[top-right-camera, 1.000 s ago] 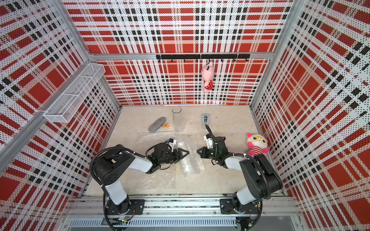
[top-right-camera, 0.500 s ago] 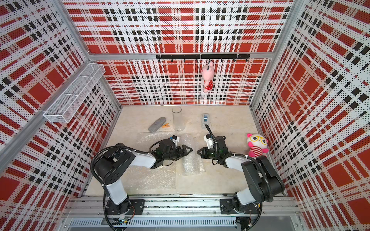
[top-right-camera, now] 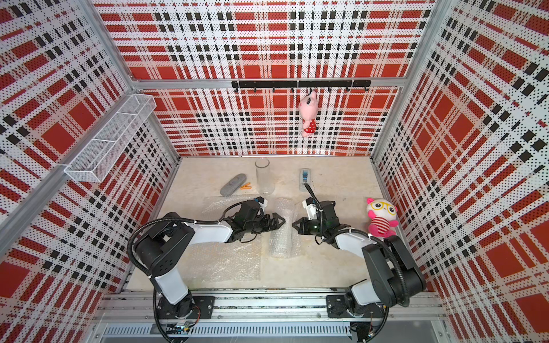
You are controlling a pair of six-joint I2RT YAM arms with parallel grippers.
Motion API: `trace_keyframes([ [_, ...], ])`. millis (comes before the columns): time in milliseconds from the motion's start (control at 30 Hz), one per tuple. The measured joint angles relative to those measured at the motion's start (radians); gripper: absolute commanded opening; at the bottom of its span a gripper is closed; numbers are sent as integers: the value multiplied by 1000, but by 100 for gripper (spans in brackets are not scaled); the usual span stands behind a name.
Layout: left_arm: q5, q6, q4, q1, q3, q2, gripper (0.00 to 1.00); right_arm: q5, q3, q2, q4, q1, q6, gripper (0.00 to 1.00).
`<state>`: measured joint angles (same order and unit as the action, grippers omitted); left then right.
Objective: Wrap vases in bubble wrap
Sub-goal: Wrap the vase in bubble wrap.
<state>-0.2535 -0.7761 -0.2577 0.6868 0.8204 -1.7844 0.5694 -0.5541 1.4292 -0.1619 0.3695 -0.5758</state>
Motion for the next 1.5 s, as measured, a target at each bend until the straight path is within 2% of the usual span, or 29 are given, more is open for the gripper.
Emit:
trace_keyframes([
  [200, 9, 21, 48, 10, 27, -3, 100, 14, -20, -21, 2, 0, 15, 0],
  [333, 27, 26, 58, 29, 57, -31, 86, 19, -24, -22, 3, 0, 32, 0],
  [400, 35, 27, 58, 36, 57, -35, 86, 19, -24, -22, 3, 0, 37, 0],
  [533, 44, 31, 57, 38, 54, -29, 94, 12, -37, -22, 35, -11, 61, 0],
  [633, 46, 33, 58, 31, 36, -10, 95, 7, -56, -24, 68, -28, 80, 0],
  [1033, 44, 57, 40, -6, -10, 19, 94, 0, -111, -37, 121, -40, 118, 0],
  [1500, 42, 62, 22, -19, -27, 19, 84, -3, -111, -34, 125, -46, 134, 0],
])
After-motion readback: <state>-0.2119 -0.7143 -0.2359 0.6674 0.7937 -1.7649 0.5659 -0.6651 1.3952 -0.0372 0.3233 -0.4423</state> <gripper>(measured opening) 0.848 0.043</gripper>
